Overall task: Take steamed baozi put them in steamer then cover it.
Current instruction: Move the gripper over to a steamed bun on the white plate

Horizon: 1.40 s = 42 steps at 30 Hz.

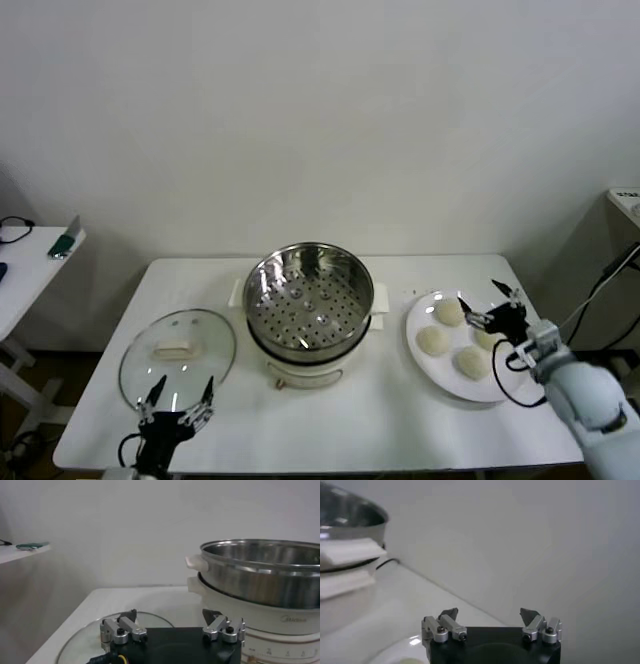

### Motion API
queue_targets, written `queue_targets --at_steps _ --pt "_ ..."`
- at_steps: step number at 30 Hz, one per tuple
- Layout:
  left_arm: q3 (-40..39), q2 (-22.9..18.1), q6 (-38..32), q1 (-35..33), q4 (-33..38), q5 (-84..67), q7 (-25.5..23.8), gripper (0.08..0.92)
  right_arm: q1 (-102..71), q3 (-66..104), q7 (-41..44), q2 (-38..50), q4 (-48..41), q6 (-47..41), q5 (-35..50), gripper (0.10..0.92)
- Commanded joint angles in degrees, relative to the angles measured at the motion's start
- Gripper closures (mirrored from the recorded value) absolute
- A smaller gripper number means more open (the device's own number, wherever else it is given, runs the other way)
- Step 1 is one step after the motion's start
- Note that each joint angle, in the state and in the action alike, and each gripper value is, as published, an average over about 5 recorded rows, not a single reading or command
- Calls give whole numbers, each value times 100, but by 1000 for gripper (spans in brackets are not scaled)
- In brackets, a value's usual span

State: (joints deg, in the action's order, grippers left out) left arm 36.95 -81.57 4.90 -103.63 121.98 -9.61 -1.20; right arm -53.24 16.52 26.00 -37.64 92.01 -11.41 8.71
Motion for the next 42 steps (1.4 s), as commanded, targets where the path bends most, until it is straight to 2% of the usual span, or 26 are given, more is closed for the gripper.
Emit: queue_targets --at_steps 1,5,8,12,16,21,28,42 --pt "-53 -15 -6 22 -11 59 -7 177 2247 -1800 2253 1318 -1194 544 -1017 203" --pt "-92 -41 -21 30 -25 106 -33 177 3975 -3565 3415 1285 -1970 1416 -1805 203" --pt "-90 -51 -33 35 -51 117 -41 177 5420 -5220 4025 1024 -2576 1670 -1918 203" --pt "-81 -71 -32 52 -73 122 -49 177 6865 -6960 4426 461 -3289 1690 -1580 203" --pt "-63 -80 -32 77 -85 115 -57 177 7544 -7978 4478 -168 -3762 1393 -674 203" --pt "-38 -99 -20 72 -52 107 -69 177 7402 -8163 4432 -970 -4360 1171 -323 203" --pt "54 -165 -36 43 -80 84 -77 177 6805 -7819 4291 -1666 -5091 1228 -868 203" --pt "87 -121 -76 43 -145 20 -76 177 5858 -6883 3840 -2004 -5621 1123 -1616 203"
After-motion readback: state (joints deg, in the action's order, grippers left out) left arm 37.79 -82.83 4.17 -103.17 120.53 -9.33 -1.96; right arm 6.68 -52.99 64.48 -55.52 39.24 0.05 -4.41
